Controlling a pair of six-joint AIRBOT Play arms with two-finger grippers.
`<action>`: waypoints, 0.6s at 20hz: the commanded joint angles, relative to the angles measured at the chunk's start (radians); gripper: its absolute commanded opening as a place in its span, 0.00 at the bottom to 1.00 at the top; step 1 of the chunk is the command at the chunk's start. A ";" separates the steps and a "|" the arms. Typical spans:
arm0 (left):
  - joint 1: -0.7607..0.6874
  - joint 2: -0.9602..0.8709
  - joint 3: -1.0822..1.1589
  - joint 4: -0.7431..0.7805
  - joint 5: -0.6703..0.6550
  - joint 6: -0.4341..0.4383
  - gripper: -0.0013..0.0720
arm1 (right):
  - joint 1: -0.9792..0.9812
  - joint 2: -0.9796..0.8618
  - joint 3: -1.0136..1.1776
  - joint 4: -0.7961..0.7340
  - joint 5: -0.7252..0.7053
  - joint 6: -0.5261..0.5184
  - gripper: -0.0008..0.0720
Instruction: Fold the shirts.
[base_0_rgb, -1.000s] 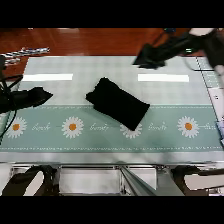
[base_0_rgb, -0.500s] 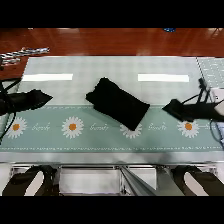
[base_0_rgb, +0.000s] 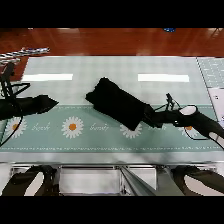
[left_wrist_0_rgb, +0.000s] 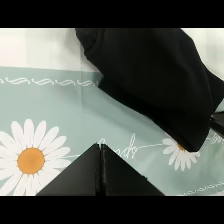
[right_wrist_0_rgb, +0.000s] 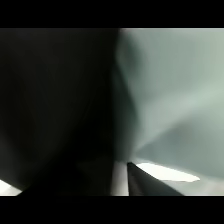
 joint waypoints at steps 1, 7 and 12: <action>-0.002 -0.001 -0.035 0.000 0.017 0.000 0.04 | 0.100 -0.192 0.126 0.167 0.041 -0.110 0.50; -0.002 -0.002 -0.037 -0.023 0.057 0.000 0.04 | 0.160 -0.269 0.526 0.105 0.155 -0.155 0.05; -0.002 -0.002 -0.037 -0.023 0.056 0.000 0.04 | 0.140 -0.269 0.968 -0.263 0.279 0.093 0.05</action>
